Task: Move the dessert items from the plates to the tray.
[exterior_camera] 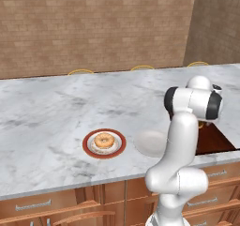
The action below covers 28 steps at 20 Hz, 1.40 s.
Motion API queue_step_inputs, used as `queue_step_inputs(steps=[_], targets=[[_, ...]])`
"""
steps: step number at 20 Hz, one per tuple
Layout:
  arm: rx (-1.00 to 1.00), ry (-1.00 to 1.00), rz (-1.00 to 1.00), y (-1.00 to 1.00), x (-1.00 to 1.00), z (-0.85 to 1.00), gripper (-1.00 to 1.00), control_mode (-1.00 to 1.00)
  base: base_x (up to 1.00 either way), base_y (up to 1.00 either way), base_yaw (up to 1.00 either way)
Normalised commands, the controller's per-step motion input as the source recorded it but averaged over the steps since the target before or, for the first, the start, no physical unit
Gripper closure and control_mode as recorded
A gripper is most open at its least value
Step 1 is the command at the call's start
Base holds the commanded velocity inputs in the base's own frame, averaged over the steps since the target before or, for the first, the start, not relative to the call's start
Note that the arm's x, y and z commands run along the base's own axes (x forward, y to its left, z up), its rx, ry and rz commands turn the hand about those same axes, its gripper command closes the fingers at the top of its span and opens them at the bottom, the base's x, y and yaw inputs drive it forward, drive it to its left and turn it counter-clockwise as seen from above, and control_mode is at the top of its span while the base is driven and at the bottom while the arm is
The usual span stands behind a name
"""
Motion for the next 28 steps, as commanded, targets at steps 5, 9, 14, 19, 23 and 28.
queue_step_inputs(steps=[5,9,14,19,23,28], targets=[[0.00,-0.12,0.00,0.02,-0.23,0.72,-1.00,-1.00,0.00,0.00,0.00],[-0.03,-0.16,-0.04,0.50,-0.34,0.90,-1.00,-1.00,0.00,0.00,0.00],[-0.07,-0.07,-0.06,0.99,-0.10,0.44,-1.00,-1.00,0.00,0.00,0.00],[-0.16,0.00,-0.12,1.00,-0.03,0.58,-1.00,-1.00,0.00,0.00,0.00],[-0.13,0.00,0.00,1.00,0.00,0.68,-1.00,-1.00,0.00,0.00,0.00],[-0.03,0.28,0.09,1.00,0.20,0.33,-1.00,-1.00,0.00,0.00,0.00]])
